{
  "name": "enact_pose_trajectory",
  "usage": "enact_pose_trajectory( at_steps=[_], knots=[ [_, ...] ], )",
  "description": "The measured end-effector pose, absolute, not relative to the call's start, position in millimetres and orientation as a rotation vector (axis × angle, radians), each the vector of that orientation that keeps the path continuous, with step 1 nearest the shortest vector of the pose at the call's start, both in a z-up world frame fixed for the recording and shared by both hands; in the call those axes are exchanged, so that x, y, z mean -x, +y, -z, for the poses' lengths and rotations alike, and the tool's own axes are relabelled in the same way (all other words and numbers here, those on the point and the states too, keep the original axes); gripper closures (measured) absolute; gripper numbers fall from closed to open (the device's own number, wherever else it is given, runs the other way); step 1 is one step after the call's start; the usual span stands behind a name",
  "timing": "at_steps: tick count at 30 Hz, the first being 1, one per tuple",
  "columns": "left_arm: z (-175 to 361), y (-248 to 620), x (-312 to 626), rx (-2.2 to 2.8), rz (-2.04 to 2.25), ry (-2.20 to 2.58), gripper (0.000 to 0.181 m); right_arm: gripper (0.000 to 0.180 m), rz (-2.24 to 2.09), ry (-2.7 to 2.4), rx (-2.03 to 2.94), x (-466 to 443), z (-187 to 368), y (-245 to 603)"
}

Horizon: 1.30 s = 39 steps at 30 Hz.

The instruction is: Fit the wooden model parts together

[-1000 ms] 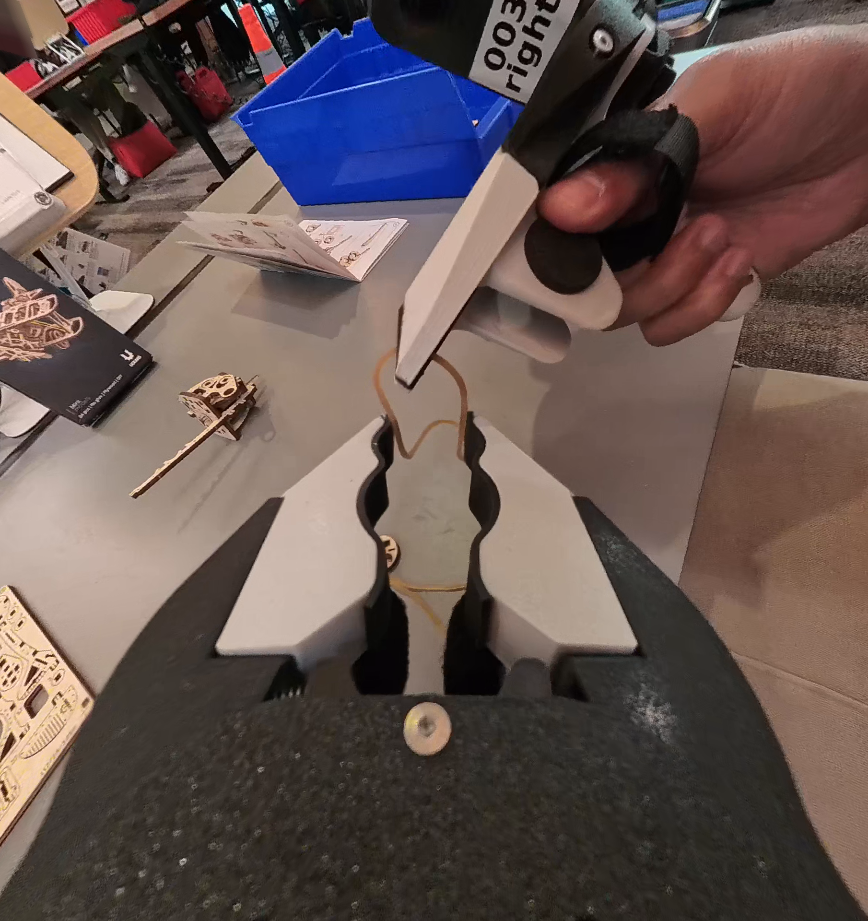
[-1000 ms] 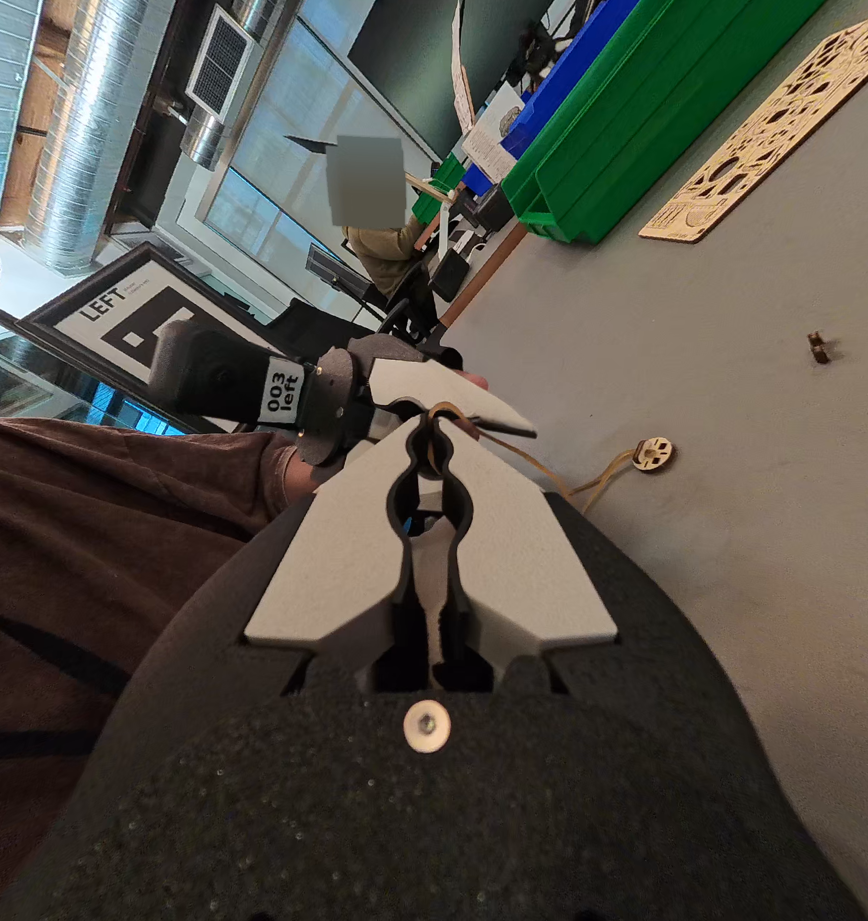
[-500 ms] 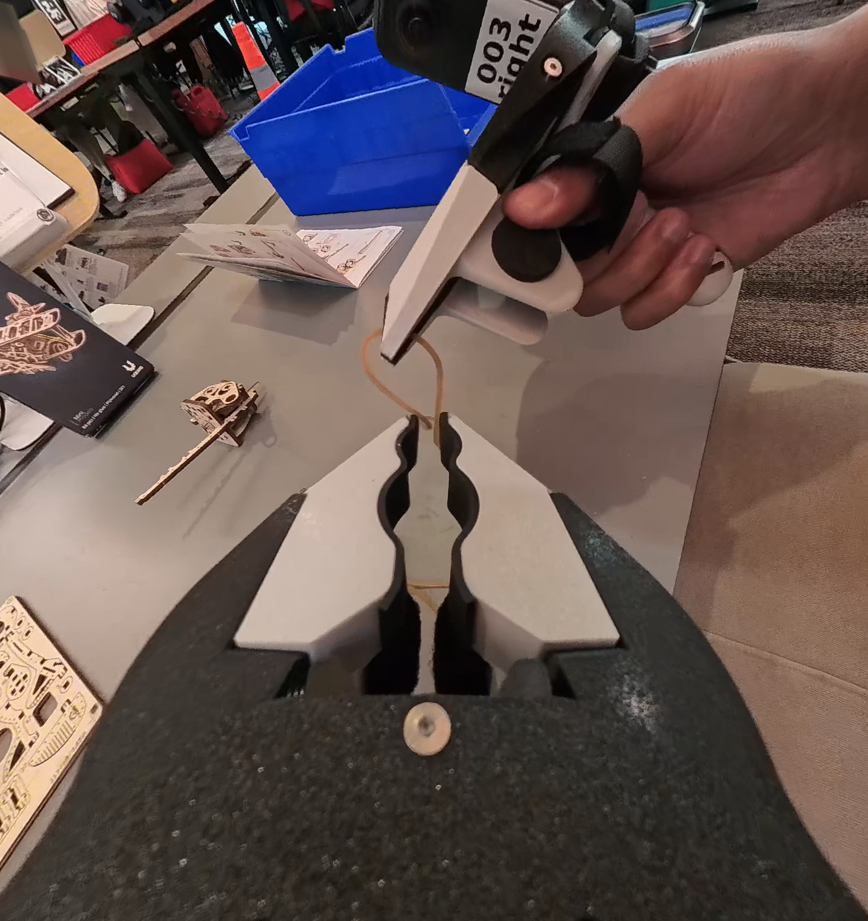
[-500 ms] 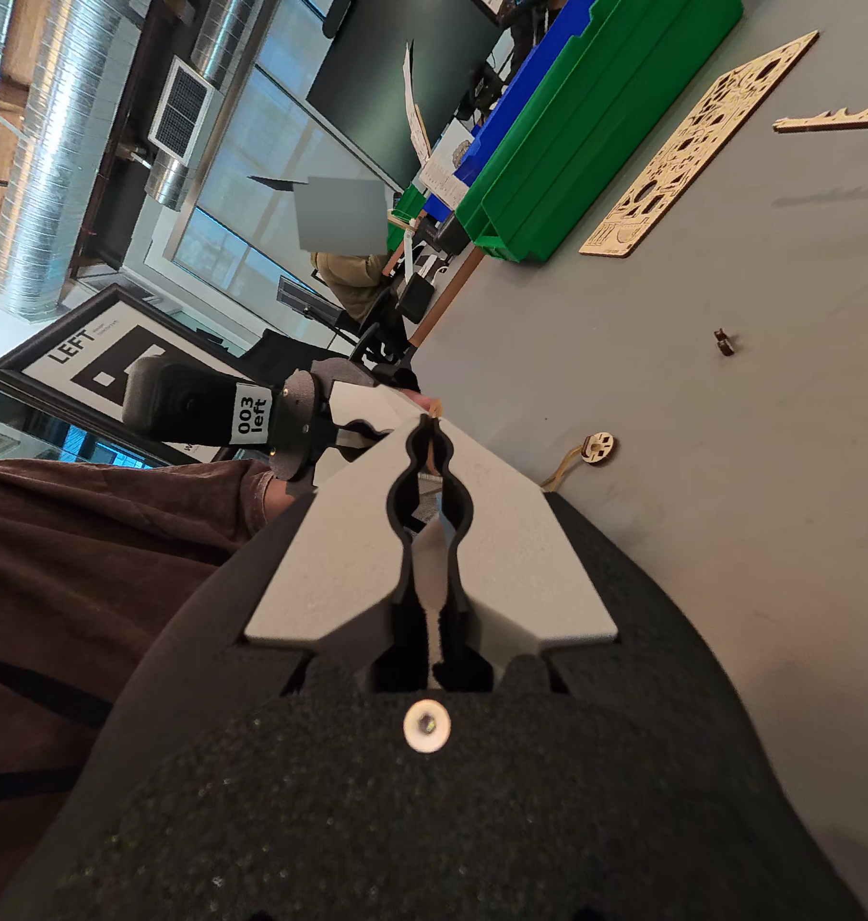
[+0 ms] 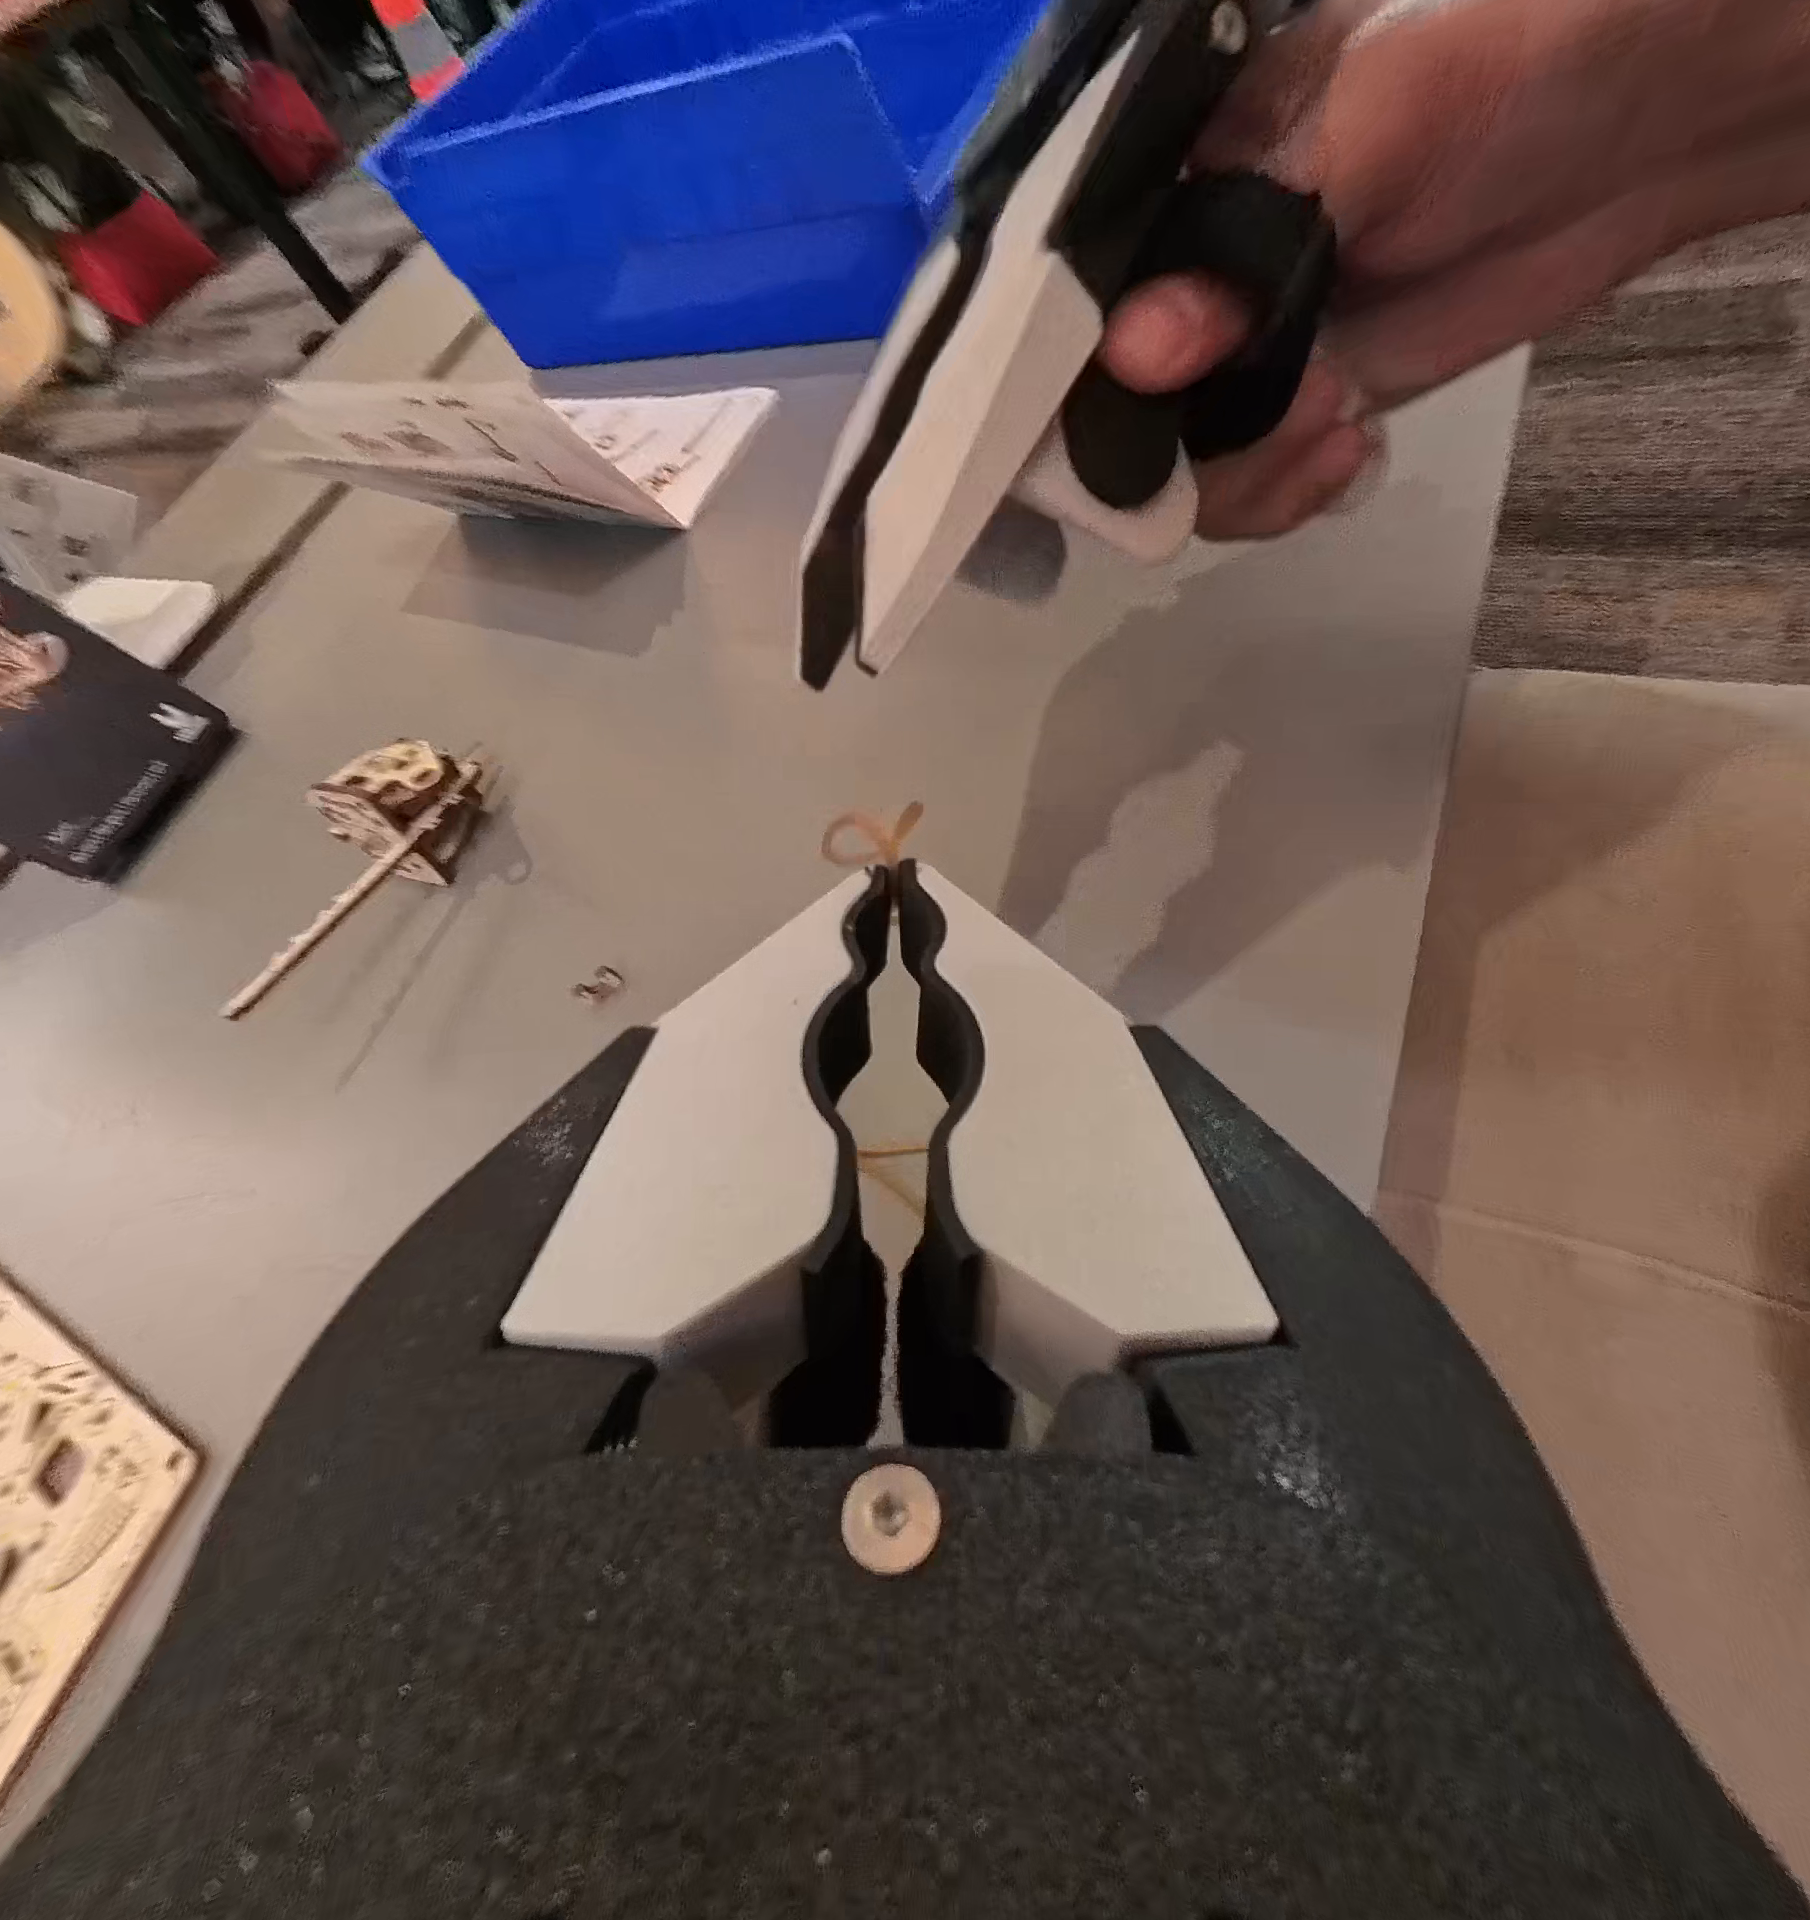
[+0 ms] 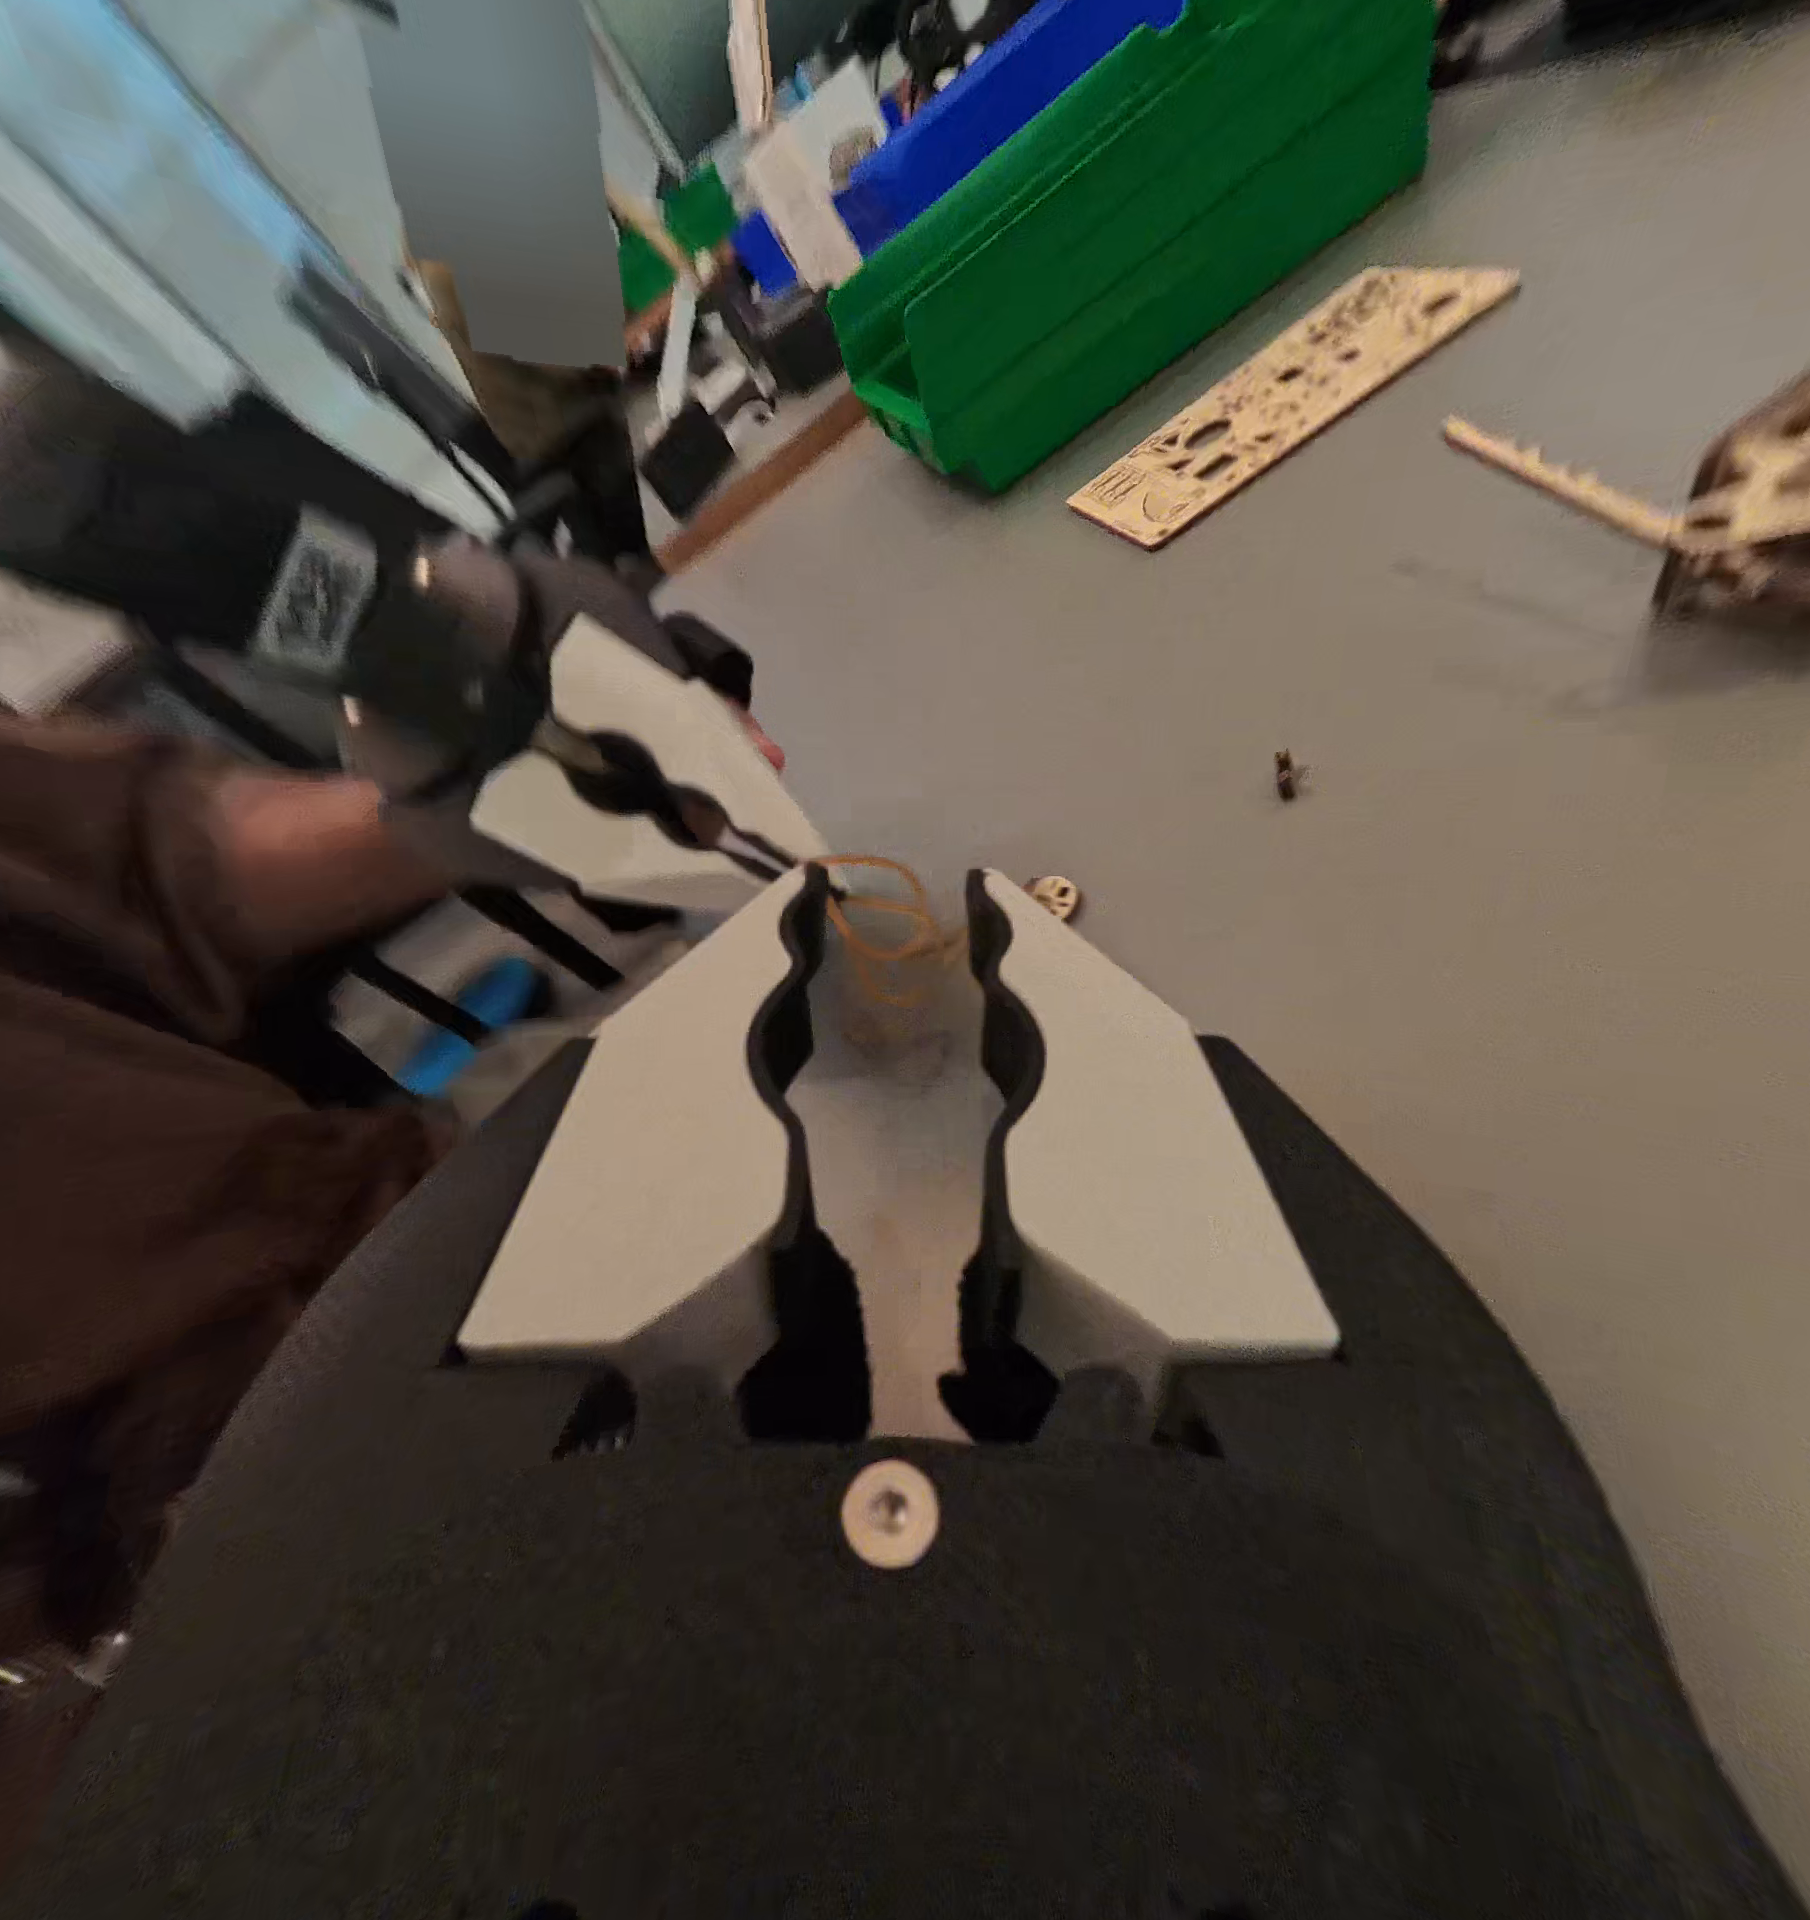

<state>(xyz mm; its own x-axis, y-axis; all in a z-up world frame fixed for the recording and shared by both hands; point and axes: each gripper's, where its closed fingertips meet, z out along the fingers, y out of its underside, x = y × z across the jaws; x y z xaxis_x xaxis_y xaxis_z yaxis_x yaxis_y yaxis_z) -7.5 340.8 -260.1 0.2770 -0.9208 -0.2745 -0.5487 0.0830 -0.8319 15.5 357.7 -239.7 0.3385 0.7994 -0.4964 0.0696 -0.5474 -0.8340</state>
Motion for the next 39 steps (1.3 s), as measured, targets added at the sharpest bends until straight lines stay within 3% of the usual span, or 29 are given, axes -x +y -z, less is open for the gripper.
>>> enact_pose_trajectory(
  at_steps=[8,16,30,39],
  knots=[
    [290.7,300.3,15.7,1.805,0.917,1.595,0.181,0.15,-0.76,-1.461,1.494,10.2,259.0,304.1],
    [302.4,280.3,25.4,1.94,1.069,1.697,0.181,0.157,-0.273,-1.699,1.376,27.0,279.3,289.6],
    [296.1,275.1,25.9,1.964,1.166,1.684,0.181,0.176,-0.052,-1.815,1.272,32.1,296.0,285.8],
    [295.5,275.9,24.9,1.924,1.142,1.678,0.181,0.178,-0.103,-1.811,1.343,30.4,296.0,286.9]
  ],
)
